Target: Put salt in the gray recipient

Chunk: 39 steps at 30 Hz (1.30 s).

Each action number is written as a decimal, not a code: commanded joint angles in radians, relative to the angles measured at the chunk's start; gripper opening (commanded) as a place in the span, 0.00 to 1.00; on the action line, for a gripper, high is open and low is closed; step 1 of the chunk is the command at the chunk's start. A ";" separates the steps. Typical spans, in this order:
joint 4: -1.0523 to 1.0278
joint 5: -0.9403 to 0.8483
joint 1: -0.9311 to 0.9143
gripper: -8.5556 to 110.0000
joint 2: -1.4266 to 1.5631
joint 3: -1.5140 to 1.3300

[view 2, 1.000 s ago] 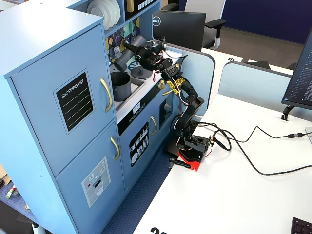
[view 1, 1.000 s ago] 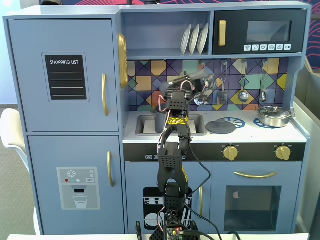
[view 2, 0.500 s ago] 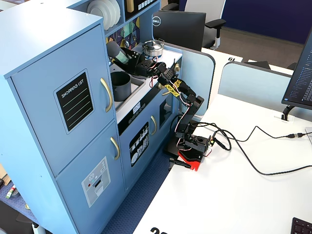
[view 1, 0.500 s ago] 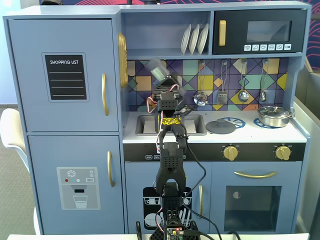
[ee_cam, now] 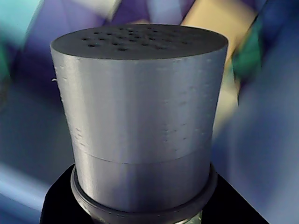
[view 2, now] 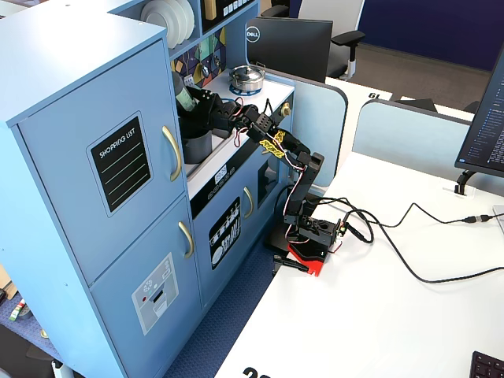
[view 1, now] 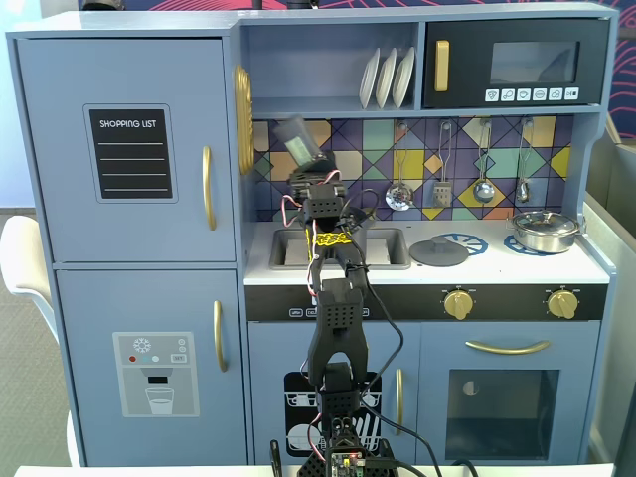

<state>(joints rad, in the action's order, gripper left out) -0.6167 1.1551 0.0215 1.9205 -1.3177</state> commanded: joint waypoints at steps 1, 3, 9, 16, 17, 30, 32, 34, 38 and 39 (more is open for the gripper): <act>-0.012 0.009 -0.060 0.07 0.035 -0.006; 0.026 -0.006 -0.035 0.07 0.040 -0.011; 0.135 -0.075 0.077 0.07 -0.003 0.141; 0.117 -0.066 0.055 0.07 0.009 0.103; 0.114 -0.061 0.035 0.07 0.020 0.057; 0.118 -0.043 0.063 0.07 -0.002 0.075; 0.127 -0.064 0.083 0.07 -0.015 0.138; 0.123 -0.078 0.087 0.07 -0.021 0.175; 0.098 -0.074 0.054 0.07 0.003 0.110; 0.097 -0.066 0.038 0.07 0.017 0.067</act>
<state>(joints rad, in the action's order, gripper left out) -0.5216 1.0953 0.0997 1.8929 -1.2471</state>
